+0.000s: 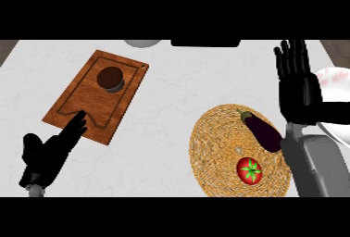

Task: Pick the tomato from the placemat and place it in the bowl

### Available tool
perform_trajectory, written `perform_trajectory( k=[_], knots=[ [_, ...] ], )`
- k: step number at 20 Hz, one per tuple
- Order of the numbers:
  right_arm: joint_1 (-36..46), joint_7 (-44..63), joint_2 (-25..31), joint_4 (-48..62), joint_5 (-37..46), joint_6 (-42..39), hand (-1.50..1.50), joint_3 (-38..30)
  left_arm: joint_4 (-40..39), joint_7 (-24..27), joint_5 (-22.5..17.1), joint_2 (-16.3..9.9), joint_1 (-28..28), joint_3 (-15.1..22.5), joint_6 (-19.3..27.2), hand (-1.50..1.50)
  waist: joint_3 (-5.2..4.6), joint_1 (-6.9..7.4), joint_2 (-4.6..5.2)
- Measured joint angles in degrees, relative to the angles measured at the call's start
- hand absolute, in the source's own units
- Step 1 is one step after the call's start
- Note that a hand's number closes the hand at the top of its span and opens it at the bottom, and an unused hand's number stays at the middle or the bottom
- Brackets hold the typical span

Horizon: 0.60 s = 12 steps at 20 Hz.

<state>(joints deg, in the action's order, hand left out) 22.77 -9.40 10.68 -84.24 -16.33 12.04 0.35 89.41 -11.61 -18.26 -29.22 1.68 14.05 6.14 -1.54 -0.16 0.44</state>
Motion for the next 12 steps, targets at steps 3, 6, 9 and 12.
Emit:
perform_trajectory(
  k=[3, 6, 9, 12],
  knots=[
    [-1.9, -0.6, 2.0, 0.4, -3.8, -7.8, 1.50, 0.0, 1.0, 0.7, 1.7, 0.2, -0.9, -1.1, 2.1, 0.00, 0.89, -0.07, -0.24],
    [-5.0, -0.5, 4.5, 0.5, -9.1, -19.3, 1.50, 1.4, 2.7, 3.1, 4.5, -1.0, -4.6, -4.3, 5.7, 0.00, 1.50, -0.34, -0.43],
    [-9.4, -3.7, 10.2, 4.7, -4.8, -18.5, -1.50, -2.4, 3.4, 4.6, 7.3, -0.7, -6.5, -5.2, 9.0, 0.00, 1.55, -1.36, -0.28],
    [-14.6, -12.0, 12.8, 8.9, -8.0, -27.6, -1.50, -5.8, 3.8, 4.5, 9.5, -0.1, -8.7, -5.5, 11.3, 0.00, 1.70, -1.21, -0.22]
  ],
)
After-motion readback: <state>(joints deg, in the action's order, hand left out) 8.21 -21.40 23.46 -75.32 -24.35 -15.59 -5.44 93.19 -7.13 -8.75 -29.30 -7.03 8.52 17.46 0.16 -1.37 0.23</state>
